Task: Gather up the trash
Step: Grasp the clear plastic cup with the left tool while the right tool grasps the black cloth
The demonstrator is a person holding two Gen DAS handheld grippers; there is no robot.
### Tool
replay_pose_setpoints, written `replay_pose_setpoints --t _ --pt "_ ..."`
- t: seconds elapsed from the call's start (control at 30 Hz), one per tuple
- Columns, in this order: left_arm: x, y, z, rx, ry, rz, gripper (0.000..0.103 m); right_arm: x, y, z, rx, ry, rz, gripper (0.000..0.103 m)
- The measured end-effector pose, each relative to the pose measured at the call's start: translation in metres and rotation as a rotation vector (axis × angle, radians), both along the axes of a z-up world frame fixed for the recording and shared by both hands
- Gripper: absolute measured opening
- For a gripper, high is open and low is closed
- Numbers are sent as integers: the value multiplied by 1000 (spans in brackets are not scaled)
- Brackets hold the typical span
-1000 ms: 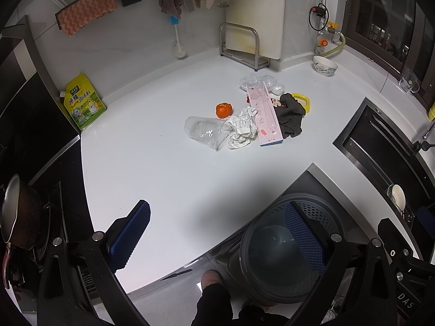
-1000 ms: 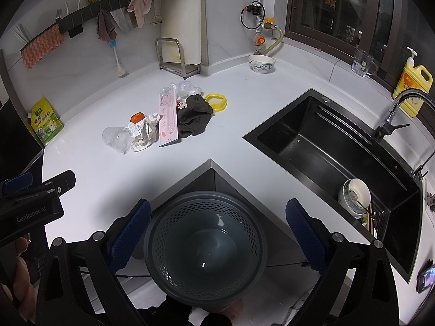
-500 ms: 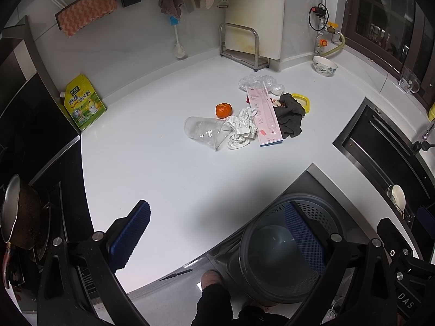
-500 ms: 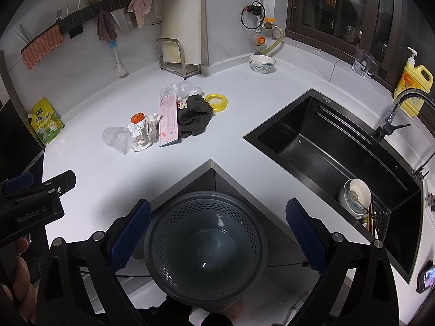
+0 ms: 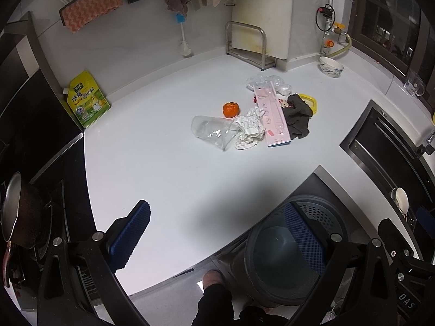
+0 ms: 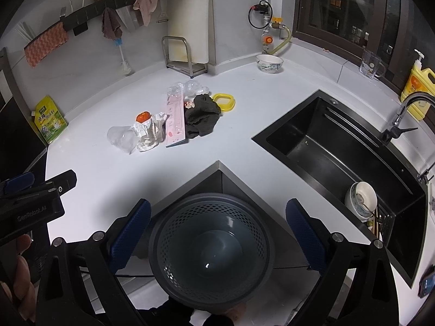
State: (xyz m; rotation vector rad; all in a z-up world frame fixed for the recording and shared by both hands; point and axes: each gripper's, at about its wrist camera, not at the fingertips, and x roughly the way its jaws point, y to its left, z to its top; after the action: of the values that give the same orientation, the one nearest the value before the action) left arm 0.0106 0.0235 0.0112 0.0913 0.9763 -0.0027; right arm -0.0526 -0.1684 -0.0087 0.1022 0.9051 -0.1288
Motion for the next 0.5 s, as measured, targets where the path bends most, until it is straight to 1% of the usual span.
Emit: replay_pose_setpoints --t 0.13,0.27,0.4,0.5 --pt "9 14 -11 -6 16 26 97 9 2 -6 8 -1 19 95" --pt "27 27 -27 -24 22 27 97 21 4 -13 8 -9 40 95" --pt "46 31 -45 -10 -38 31 97 39 3 -25 15 -5 51 95" --pt "64 28 -67 11 -81 19 97 52 0 -37 21 1 46 95"
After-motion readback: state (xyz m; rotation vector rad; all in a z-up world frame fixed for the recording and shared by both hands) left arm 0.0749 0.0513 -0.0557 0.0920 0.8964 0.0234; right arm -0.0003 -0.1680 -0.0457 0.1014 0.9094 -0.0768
